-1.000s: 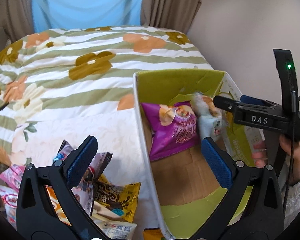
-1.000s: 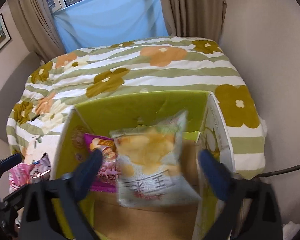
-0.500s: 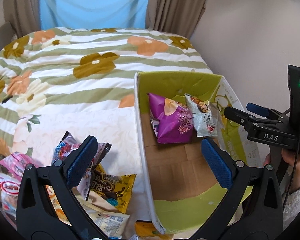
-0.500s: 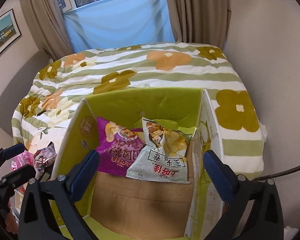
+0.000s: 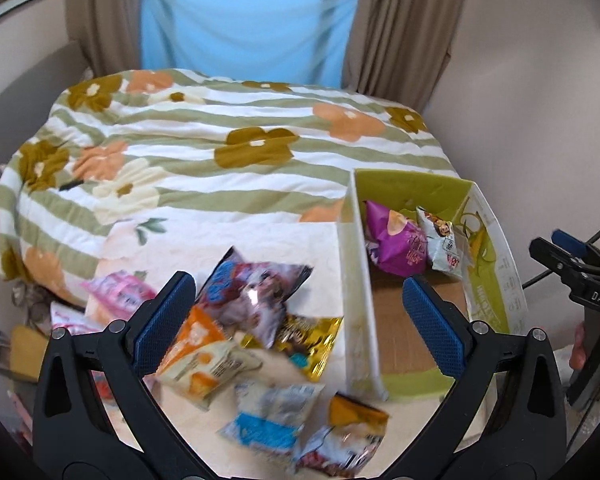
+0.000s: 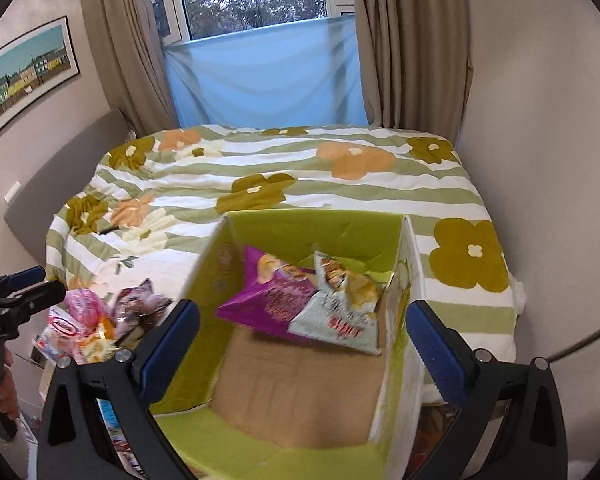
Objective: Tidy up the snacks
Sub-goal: 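Move both tools back over the remaining snack bags on the table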
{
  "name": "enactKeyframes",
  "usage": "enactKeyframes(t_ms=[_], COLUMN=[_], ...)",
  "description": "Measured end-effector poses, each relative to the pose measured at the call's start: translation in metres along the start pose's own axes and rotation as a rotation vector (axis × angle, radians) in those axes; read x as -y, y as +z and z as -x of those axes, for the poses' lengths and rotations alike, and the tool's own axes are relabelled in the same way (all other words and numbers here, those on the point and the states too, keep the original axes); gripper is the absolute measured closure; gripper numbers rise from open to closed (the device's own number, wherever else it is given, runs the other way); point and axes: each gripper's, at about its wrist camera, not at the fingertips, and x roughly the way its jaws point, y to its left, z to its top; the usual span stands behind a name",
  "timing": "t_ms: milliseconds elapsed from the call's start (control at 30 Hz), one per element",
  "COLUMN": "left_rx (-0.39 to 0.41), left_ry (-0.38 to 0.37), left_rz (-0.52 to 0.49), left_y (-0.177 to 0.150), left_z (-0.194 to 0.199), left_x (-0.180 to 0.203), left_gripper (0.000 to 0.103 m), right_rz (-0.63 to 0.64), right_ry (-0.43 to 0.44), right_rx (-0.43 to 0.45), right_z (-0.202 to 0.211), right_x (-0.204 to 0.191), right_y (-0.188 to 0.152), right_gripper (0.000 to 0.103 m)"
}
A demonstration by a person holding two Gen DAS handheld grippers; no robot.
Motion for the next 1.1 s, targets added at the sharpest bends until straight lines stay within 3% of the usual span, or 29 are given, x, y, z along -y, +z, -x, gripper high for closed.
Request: enactKeyframes(t_ms=[267, 600, 900, 1100], left_rx=[0.002, -0.032, -0.131, -0.211], left_ry=[-0.054, -0.117, -0.193, -0.237], left_rz=[-0.009, -0.066, -0.122, -0.148], left_y=[-0.036, -0.087, -0.117, -0.13], left_z=[0.042, 0.069, 0.034, -0.01], left_x=[-0.049, -0.088, -0.093, -0.077], left_gripper=[0.001, 0.001, 0.001, 0.002], right_rz=[-0.054, -0.186, -0.301, -0.321], right_ry=[-0.04, -0.093, -0.121, -0.131], right_rx=[0.035, 0.054, -0.003, -0.077], right_z=[0.047, 0.08, 0.073, 0.04], right_x=[-0.055, -0.121, -0.153, -0.163], right_y=[-0.033, -0.106, -0.168, -0.195], right_gripper=[0.0, 0.0, 0.0, 0.0])
